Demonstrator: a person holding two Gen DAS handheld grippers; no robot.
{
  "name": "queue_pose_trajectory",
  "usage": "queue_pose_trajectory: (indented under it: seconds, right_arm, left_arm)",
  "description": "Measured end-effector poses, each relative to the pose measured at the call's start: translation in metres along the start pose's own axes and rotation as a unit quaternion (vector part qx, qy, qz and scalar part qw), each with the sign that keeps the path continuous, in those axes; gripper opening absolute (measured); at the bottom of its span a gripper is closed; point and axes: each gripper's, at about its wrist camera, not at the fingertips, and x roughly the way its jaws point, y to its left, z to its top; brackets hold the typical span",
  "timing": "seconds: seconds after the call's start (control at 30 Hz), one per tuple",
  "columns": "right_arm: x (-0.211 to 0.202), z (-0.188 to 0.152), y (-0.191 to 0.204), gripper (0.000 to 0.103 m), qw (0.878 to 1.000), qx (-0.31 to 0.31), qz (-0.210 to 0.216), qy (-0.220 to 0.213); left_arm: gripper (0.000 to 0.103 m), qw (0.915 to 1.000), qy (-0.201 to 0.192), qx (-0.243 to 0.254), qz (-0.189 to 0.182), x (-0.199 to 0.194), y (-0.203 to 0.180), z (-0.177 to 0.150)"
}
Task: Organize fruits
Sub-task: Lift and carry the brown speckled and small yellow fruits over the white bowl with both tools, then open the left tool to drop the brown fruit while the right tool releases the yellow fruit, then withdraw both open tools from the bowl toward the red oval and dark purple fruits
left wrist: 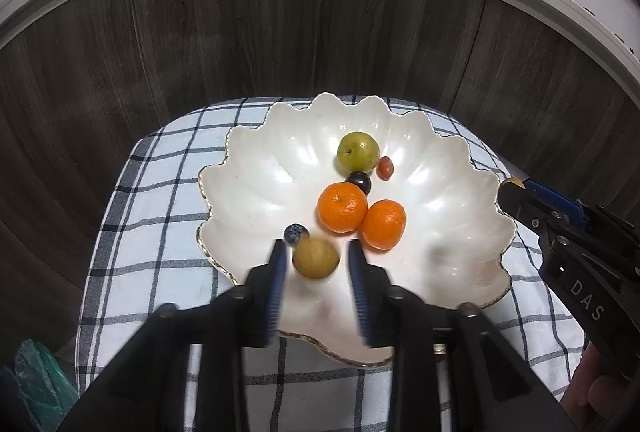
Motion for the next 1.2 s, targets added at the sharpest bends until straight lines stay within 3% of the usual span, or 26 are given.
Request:
queue_pose_trajectory:
  seconds: [0.03, 0.2, 0.33, 0.53, 0.8, 1.2]
  right_arm:
    - [0.0, 0.0, 0.0, 0.025, 1.0, -0.001, 0.0, 0.0]
    - [0.001, 0.0, 0.0, 0.027, 1.0, -0.003, -0.005, 0.0]
    - [-0.001, 0.002, -0.001, 0.055, 1.0, 0.002, -0.011, -0.006]
    - [-0.01, 0.005, 0.0, 0.067, 1.0, 0.003, -0.014, -0.02]
    - [-0.022, 0.008, -0.001, 0.069, 0.999, 0.004, -0.019, -0.031]
    - [-0.042, 0.01, -0.003, 0.069, 0.999, 0.007, -0.017, -0.045]
  left_arm:
    - [0.048, 1.0, -0.002, -0.001, 0.001, -0.001, 0.0, 0.0]
    - [0.055, 0.9999, -0.006, -0.002, 0.011, -0.003, 0.002, 0.0]
    - [0.064, 0.9997, -0.013, -0.002, 0.02, -0.007, 0.005, 0.002]
    - [0.075, 0.9994, -0.021, -0.009, 0.028, -0.014, 0.008, 0.007]
    - [0.081, 0.9986, -0.035, -0.01, 0.037, -0.028, 0.007, 0.011]
    - [0.082, 0.9973, -0.057, -0.009, 0.045, -0.052, 0.003, 0.012]
